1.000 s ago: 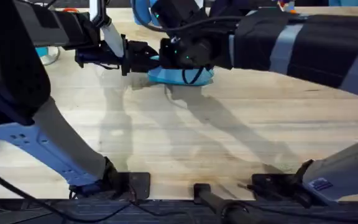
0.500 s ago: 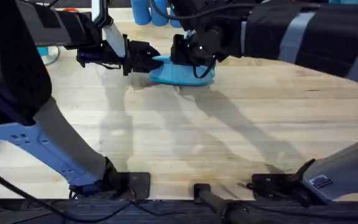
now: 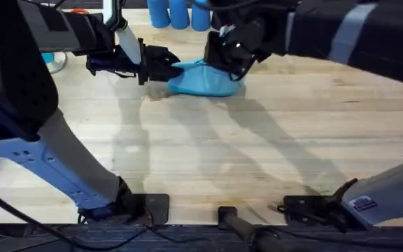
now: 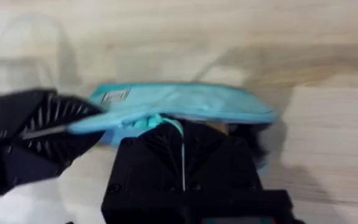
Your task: Unzip the bag, pick up the pens from the table one at a time and place them inside, then zip the bag closed.
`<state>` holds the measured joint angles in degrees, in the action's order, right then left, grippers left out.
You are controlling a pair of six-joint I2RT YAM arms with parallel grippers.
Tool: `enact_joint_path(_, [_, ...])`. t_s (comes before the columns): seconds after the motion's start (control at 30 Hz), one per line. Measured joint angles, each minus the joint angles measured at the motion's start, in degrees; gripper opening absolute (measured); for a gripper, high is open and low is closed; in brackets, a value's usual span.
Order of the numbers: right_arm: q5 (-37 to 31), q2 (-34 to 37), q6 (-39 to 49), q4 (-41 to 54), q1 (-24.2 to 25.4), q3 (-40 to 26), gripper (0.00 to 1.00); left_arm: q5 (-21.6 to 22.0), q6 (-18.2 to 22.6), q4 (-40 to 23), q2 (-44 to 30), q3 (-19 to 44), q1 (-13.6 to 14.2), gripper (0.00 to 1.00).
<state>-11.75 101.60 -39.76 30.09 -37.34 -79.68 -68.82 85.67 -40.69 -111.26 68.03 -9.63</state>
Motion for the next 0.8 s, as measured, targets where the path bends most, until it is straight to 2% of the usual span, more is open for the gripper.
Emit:
enact_joint_path(0.23, [-5.66, -3.29, 2.55, 1.76, 3.01, 0.00, 0.034, -0.04, 0.00, 0.02, 0.00, 0.00, -0.28, 0.044])
enact_joint_path(0.63, [-10.02, -4.37, 4.24, 10.52, 10.09, 0.00, 0.033, -0.07, -0.02, -0.24, 0.00, 0.00, -0.42, 0.044])
enact_joint_path(0.8, [-11.01, -4.59, 4.24, 12.72, 10.89, 0.00, 0.032, -0.04, -0.02, -0.24, 0.00, 0.00, -0.42, 0.044])
